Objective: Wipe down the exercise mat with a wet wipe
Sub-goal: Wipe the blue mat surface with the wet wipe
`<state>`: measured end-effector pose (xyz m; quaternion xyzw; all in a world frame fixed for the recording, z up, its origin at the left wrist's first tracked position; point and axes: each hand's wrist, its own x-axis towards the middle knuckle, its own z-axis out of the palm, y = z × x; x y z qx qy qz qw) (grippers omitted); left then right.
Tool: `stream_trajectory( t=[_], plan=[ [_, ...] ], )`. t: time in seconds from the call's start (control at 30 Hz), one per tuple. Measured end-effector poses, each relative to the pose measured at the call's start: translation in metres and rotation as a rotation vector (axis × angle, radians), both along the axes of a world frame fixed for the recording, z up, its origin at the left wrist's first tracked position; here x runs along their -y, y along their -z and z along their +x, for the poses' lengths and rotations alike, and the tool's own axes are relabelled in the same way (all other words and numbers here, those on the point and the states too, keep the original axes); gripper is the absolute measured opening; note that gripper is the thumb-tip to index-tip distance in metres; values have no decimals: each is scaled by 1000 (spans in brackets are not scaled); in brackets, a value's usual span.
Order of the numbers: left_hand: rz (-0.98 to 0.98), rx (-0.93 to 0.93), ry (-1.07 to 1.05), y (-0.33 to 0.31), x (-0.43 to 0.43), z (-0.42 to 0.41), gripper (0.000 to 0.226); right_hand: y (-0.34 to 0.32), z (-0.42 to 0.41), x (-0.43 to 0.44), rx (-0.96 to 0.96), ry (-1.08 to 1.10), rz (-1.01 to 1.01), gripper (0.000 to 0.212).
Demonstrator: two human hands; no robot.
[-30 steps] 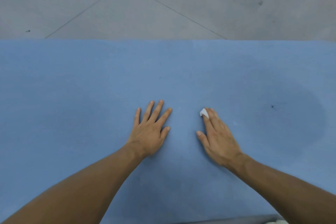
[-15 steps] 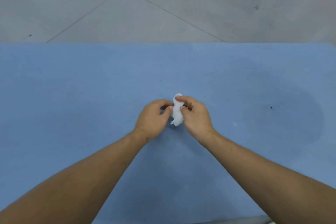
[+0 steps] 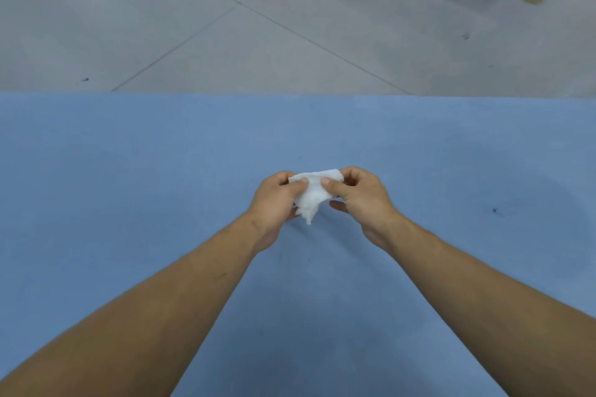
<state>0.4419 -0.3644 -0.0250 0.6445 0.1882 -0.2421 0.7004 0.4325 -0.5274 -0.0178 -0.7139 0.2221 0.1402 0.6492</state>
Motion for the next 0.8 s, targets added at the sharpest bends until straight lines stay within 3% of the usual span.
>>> stream_trajectory(
  t=[0.13, 0.27, 0.37, 0.47, 0.57, 0.8],
  plan=[
    [-7, -50, -48, -4, 9, 2, 8, 2, 1, 6, -28, 8, 104, 19],
    [-123, -88, 140, -4, 19, 0, 35, 2, 2, 14, 25, -56, 23, 20],
    [-176, -115, 185, -3, 31, 4, 35, 2, 7, 28, 50, -46, -50, 24],
    [-97, -86, 112, -2, 47, 13, 23, 7, 12, 46, 77, -22, -151, 30],
    [-30, -52, 3, -1, 64, 27, 26, 15, 16, 62, 71, 16, -205, 30],
    [40, 0, -101, 7, 109, 60, 25, 26, 27, 102, 43, 155, -130, 18]
  ],
)
